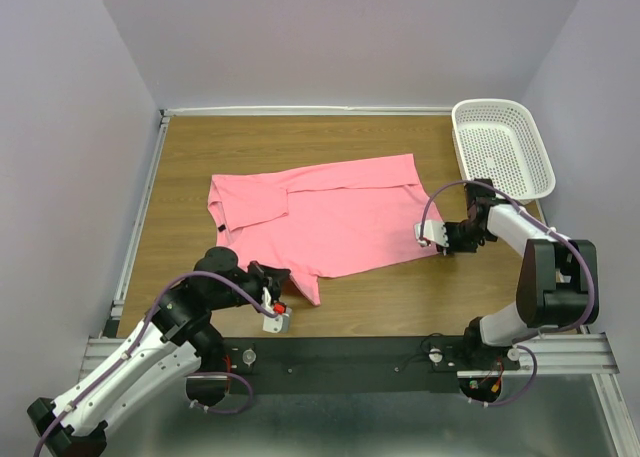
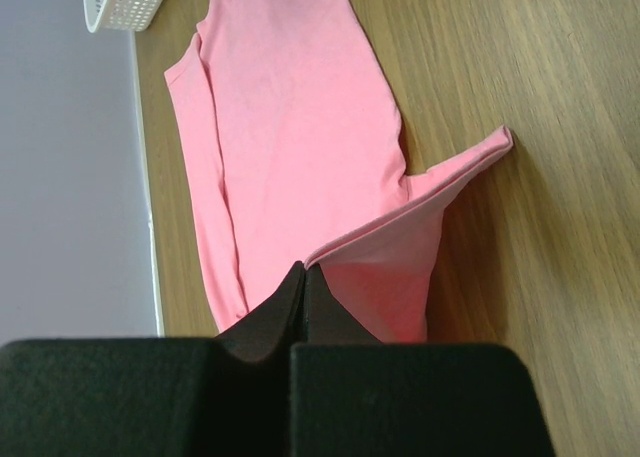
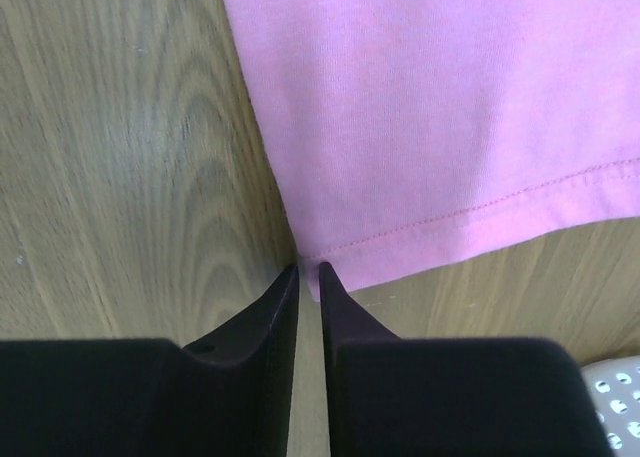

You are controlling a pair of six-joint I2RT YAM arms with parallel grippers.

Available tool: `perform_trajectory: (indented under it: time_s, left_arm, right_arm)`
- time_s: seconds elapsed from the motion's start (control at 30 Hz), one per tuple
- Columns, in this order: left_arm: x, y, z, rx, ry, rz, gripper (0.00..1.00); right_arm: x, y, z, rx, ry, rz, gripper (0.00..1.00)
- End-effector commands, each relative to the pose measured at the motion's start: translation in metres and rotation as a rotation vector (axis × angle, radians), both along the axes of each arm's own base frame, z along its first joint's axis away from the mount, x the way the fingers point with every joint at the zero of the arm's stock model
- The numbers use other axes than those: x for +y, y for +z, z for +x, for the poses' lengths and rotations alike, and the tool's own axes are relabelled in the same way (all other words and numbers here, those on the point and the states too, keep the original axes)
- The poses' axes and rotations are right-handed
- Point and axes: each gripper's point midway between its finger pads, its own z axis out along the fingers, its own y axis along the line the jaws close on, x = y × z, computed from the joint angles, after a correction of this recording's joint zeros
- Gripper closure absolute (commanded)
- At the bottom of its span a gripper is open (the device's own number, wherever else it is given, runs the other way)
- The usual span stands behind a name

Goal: Fold and stack the t-shirts

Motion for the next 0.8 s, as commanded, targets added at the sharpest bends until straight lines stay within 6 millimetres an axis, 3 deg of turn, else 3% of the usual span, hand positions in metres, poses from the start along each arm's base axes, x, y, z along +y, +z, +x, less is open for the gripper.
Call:
perform_trajectory:
  time_s: [0.0,0.1,0.13,0.17,0.23,0.37,0.47,0.77]
  left_arm:
    - [-0.003,0.007,-0.005,0.006,-0.017,-0.029,1.0]
    - [-0.003,0.009,-0.005,0.006,-0.014,-0.036,1.0]
    - [-0.004,0.01,-0.005,0.004,-0.016,-0.038,1.0]
    - [-0.004,0.01,-0.005,0.004,-0.015,-0.04,1.0]
    - [-0.004,0.01,-0.005,0.004,-0.015,-0.04,1.0]
    - [-0.003,0.011,-0.004,0.003,-0.012,-0.039,1.0]
    - [-0.003,0.011,-0.004,0.002,-0.009,-0.039,1.0]
    - [-0.002,0.011,-0.005,0.002,-0.007,-0.04,1.0]
  right_arm:
    - [0.01,-0.026,-0.025,0.111,0.013,0.06,0.8]
    - [0.011,-0.027,-0.025,0.119,0.004,0.066,0.84]
    - [0.01,-0.026,-0.024,0.118,-0.003,0.066,0.97]
    - [0.011,-0.025,-0.023,0.113,-0.005,0.069,0.99]
    - [0.012,-0.022,-0.021,0.098,-0.006,0.072,0.99]
    - [0.014,-0.013,-0.018,0.07,-0.023,0.086,0.71]
    - [0.012,-0.009,-0.019,0.052,-0.021,0.075,0.59]
    - [0.007,0.002,-0.019,0.006,-0.023,0.05,0.55]
